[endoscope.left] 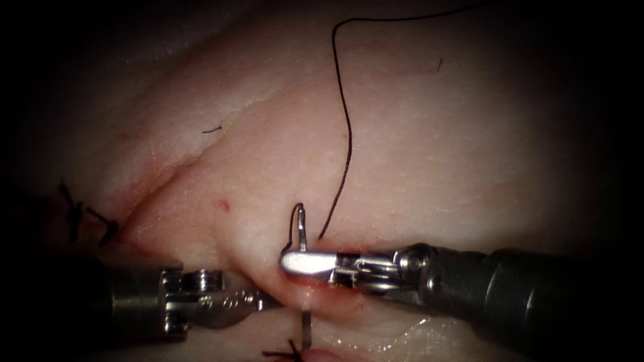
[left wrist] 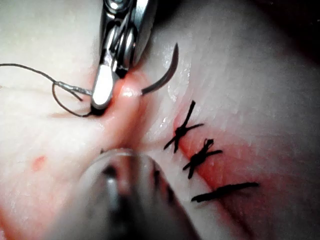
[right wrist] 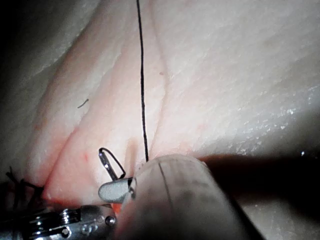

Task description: Wound Closure

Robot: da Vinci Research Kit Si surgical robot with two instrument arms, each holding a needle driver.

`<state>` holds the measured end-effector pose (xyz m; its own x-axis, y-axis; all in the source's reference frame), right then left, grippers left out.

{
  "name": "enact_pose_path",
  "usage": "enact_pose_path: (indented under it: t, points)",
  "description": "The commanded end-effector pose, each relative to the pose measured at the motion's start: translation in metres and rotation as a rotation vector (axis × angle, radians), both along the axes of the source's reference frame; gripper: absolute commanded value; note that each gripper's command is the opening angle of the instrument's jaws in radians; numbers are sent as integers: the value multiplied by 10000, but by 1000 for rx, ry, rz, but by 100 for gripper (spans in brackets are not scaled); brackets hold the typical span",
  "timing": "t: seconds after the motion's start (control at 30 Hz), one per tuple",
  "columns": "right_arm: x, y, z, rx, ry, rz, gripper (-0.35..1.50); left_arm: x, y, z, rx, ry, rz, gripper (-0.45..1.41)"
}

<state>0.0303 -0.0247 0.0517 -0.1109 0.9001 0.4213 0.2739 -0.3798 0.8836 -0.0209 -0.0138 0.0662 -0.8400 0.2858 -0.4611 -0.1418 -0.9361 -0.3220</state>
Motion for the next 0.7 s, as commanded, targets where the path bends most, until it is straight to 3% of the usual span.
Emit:
enact_pose_path:
  t: [0.03, 0.23, 0.33, 0.5, 0.63, 0.7]
  points:
    - [0, 24, 15, -67, -22, 52, 113, -4, -1, -4, 3, -10, -6, -35]
    - [-18, 61, 32, -236, -91, 122, 123, -5, 0, -33, -52, -89, -14, -33]
    - [-27, 78, 44, -376, -155, 133, 130, -8, 4, -46, -117, -182, 0, -30]
    - [-45, 103, 54, -561, -237, 148, 131, -9, 10, -43, -182, -242, 33, -10]
    - [-58, 116, 54, -618, -248, 154, 131, -9, 16, -39, -228, -272, 52, 2]
    - [-73, 125, 52, -644, -242, 153, 133, -12, 22, -37, -252, -340, 66, 14]
